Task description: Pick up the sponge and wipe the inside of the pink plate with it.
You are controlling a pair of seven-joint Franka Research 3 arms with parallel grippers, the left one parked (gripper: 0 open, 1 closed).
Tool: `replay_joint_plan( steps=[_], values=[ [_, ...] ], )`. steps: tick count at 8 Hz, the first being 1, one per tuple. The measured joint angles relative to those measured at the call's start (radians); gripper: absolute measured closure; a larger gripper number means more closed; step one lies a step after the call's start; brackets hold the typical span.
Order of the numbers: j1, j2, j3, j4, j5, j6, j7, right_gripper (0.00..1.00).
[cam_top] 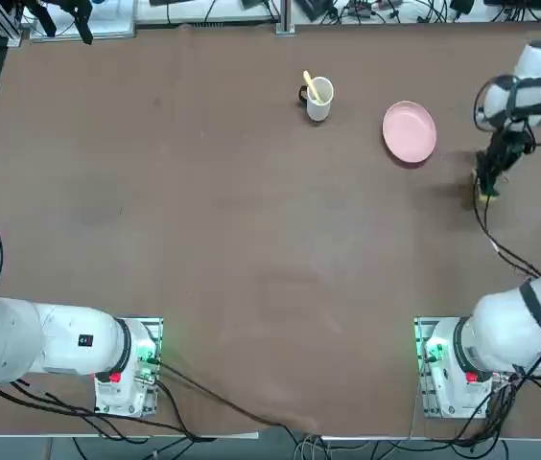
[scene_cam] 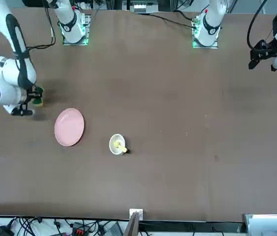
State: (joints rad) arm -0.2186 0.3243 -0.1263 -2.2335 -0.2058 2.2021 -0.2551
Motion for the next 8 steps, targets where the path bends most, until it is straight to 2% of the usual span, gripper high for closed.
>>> replay_joint_plan(
  steps=[2,3,7,8],
  values=[
    [-0.07,-0.01,-0.001,-0.045,-0.001,0.042,-0.073,0.9],
    [-0.081,-0.009,-0.001,-0.051,-0.001,0.046,-0.079,0.76],
    [-0.079,-0.009,0.01,-0.047,-0.001,0.036,-0.08,0.01],
    [-0.076,-0.02,0.019,-0.015,-0.001,-0.016,-0.08,0.0]
  ],
)
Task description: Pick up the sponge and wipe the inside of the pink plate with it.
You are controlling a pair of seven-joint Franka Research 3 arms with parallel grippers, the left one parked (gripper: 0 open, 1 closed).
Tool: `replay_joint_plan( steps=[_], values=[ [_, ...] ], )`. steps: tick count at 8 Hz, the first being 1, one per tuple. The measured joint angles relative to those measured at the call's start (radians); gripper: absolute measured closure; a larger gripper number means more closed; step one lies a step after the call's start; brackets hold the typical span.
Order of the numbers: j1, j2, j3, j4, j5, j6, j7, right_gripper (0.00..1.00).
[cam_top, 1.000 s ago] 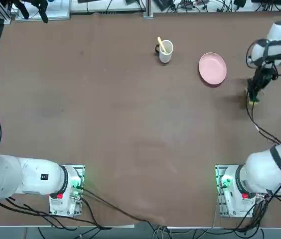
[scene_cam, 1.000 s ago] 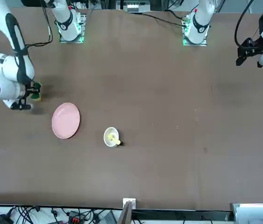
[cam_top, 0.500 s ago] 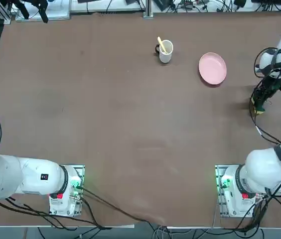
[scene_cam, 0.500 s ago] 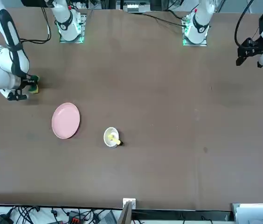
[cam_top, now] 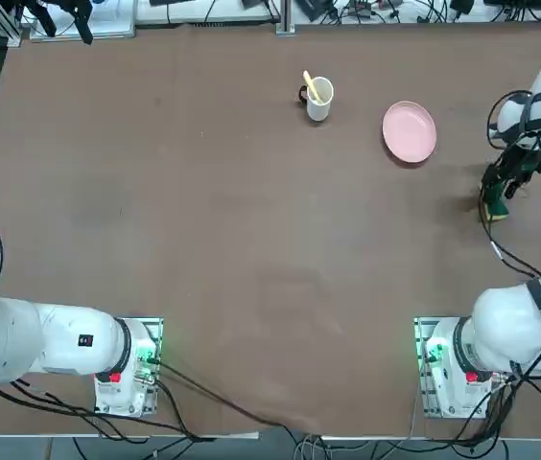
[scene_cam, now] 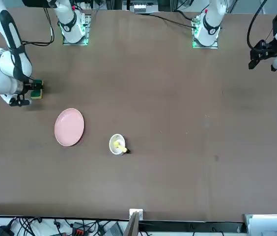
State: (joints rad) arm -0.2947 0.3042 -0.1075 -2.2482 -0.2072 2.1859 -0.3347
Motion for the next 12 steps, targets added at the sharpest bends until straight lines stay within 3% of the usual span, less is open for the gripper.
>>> replay_joint_plan(
  steps=[3,8,10,12],
  values=[
    [0.017,-0.083,0.082,0.252,0.096,-0.278,0.001,0.0],
    [0.062,-0.252,0.173,0.535,0.165,-0.483,0.109,0.0],
    [0.102,-0.291,0.202,0.635,0.166,-0.603,0.203,0.0],
    [0.176,-0.328,0.193,0.653,0.165,-0.65,0.257,0.0]
  ],
)
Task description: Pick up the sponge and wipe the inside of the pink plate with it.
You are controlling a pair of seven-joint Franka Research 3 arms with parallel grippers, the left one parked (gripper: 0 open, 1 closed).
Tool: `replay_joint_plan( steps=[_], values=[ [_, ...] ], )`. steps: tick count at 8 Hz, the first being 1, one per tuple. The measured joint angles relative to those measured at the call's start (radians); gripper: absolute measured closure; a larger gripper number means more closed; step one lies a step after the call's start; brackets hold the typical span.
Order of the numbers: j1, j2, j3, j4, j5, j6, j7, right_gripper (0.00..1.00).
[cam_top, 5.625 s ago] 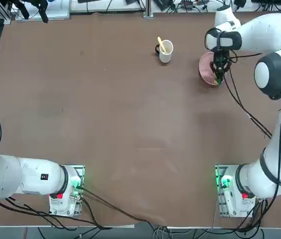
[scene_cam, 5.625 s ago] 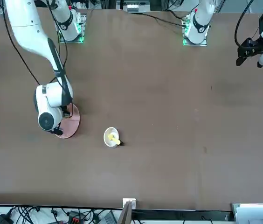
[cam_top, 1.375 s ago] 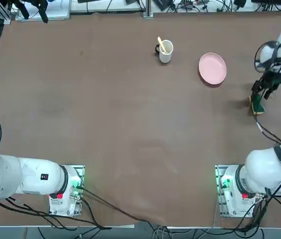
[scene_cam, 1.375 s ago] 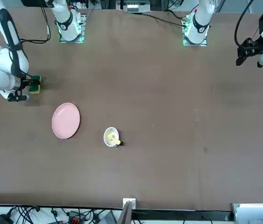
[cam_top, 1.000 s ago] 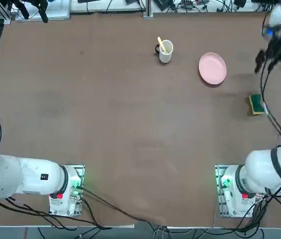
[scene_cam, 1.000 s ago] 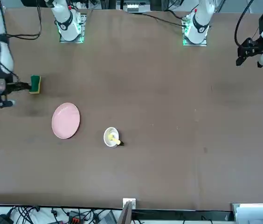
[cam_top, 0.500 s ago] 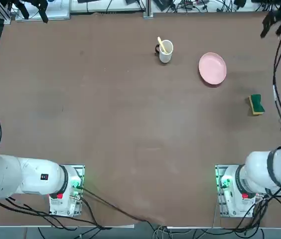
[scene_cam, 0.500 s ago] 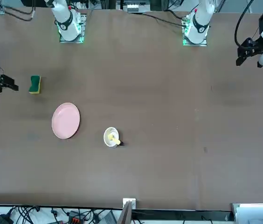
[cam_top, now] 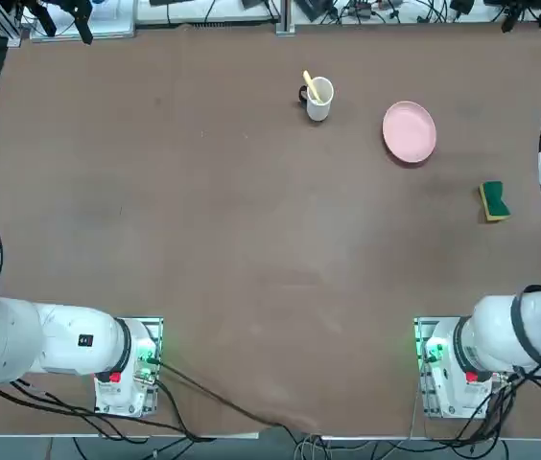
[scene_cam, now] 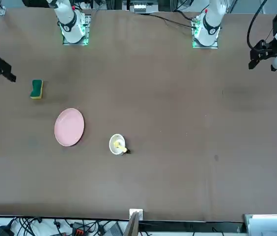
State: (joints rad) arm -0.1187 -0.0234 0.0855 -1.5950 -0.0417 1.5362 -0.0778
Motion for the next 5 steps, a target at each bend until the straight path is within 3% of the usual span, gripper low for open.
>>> replay_joint_plan(
  steps=[2,3,5],
  values=[
    [0.117,-0.051,-0.106,-0.041,0.0,-0.011,0.01,0.0],
    [0.151,-0.077,-0.14,-0.067,0.0,-0.013,0.019,0.0],
    [0.163,-0.099,-0.152,-0.08,0.0,-0.014,0.032,0.0]
  ],
)
